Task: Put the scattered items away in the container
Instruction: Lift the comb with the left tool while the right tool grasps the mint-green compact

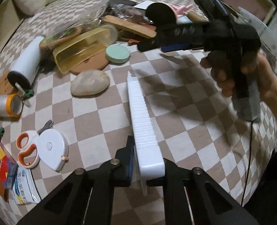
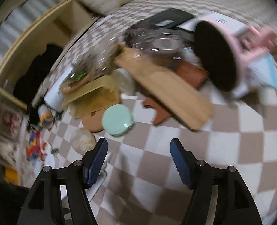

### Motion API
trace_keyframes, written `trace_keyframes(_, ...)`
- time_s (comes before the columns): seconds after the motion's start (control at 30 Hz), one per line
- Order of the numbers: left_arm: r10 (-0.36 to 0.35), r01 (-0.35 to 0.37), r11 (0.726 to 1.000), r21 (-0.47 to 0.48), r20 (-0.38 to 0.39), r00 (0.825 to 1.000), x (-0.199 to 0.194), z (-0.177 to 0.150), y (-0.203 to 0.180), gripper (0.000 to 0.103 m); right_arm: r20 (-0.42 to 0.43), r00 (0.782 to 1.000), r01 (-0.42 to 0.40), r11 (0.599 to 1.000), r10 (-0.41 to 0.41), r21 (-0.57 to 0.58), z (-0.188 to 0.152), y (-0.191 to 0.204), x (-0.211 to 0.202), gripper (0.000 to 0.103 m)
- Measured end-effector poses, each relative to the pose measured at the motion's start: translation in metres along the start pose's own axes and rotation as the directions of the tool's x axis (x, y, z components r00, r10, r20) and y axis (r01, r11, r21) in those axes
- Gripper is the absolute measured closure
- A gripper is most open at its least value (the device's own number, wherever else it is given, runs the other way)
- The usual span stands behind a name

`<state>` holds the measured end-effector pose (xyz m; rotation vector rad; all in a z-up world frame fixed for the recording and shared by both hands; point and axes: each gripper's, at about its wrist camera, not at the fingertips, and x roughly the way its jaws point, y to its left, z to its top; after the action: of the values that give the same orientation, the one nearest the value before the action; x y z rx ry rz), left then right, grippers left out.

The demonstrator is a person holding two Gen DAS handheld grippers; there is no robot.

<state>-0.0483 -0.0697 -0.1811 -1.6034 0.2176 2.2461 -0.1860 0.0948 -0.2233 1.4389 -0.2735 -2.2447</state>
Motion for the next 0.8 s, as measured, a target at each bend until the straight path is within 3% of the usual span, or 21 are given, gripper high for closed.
trace_keyframes(0.33,0.041,-0.041,0.999,0.012,-0.007,0.999,0.004,0.000,-0.001,0.095,0.035,0.994,0.113,0.960,-0.108,-0.255,0.001,0.050,0.043,0.034)
trace_keyframes(0.43,0.043,-0.043,0.999,0.008,-0.010,0.999,0.006,0.001,0.000,0.095,0.041,0.993,0.120,0.957,-0.113,-0.263,0.004,0.049,0.045,0.035)
trace_keyframes(0.67,0.043,-0.043,0.999,0.009,-0.010,0.999,0.008,0.003,0.002,0.095,0.055,0.991,0.135,0.950,-0.124,-0.281,0.010,0.048,0.050,0.053)
trace_keyframes(0.8,0.049,-0.049,0.999,0.000,-0.008,0.999,-0.002,-0.004,-0.009,0.095,0.063,0.989,0.143,0.946,-0.130,-0.292,0.014,0.048,0.053,0.053)
